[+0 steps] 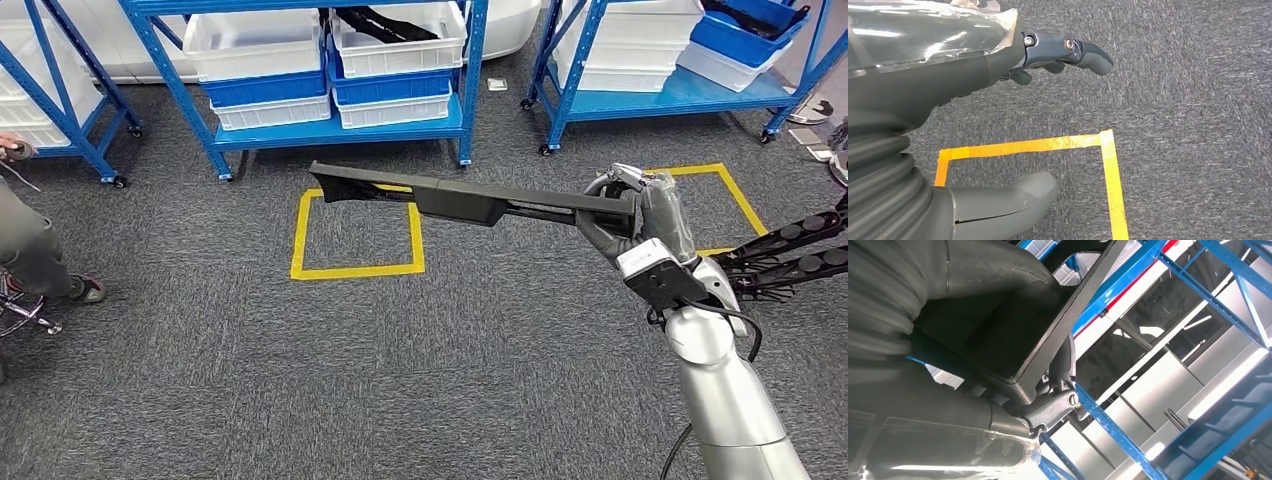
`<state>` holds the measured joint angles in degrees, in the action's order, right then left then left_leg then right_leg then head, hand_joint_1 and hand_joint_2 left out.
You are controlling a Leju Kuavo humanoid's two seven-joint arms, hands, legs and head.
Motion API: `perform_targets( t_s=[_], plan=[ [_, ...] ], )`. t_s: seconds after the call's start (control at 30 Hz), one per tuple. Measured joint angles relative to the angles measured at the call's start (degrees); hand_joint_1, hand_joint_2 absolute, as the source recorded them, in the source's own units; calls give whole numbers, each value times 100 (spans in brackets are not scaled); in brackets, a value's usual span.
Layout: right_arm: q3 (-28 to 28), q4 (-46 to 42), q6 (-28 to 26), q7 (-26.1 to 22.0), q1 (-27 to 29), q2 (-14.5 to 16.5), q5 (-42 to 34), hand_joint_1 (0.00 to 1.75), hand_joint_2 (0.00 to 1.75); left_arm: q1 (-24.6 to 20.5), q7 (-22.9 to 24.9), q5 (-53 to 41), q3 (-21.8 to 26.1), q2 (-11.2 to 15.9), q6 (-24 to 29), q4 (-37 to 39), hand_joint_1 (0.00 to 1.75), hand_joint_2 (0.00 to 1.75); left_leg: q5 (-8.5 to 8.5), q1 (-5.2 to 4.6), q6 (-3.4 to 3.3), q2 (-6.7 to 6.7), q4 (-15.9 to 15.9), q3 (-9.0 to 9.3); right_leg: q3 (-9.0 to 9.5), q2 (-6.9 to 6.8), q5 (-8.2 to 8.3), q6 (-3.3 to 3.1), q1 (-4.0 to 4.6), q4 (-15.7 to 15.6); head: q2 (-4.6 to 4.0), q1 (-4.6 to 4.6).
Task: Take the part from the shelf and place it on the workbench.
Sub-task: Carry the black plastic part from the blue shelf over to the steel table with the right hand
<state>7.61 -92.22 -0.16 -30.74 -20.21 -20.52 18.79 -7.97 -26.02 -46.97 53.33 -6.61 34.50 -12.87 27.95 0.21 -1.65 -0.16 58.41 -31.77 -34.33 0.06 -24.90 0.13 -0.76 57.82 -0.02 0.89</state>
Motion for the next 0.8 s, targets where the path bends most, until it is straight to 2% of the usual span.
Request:
perform_targets(
  t_s=[0.13,0.23,0.4,0.8],
  plan=[
    [-3,6,-30,-5,11,2,-8,175,175,3,-40,-6,1,-4,20,0,0,175,-61,-73,35,13,-100,3,-56,-7,31,43,64,12,0,13],
    [-4,16,-35,-13,23,2,-17,175,175,7,-64,-2,2,1,27,1,0,175,-101,-126,-35,13,-97,-40,-84,-8,75,106,47,7,0,11],
    [-4,34,-35,-31,21,2,-40,175,175,8,-75,0,2,-6,31,2,0,175,-131,-160,-81,12,-92,-66,-96,-8,113,163,28,-16,0,11],
    [-1,162,39,-74,-87,4,-202,175,175,10,-93,27,3,-6,49,2,0,175,-147,-186,-111,3,-84,-89,-99,-9,137,199,3,-39,0,11]
  ],
)
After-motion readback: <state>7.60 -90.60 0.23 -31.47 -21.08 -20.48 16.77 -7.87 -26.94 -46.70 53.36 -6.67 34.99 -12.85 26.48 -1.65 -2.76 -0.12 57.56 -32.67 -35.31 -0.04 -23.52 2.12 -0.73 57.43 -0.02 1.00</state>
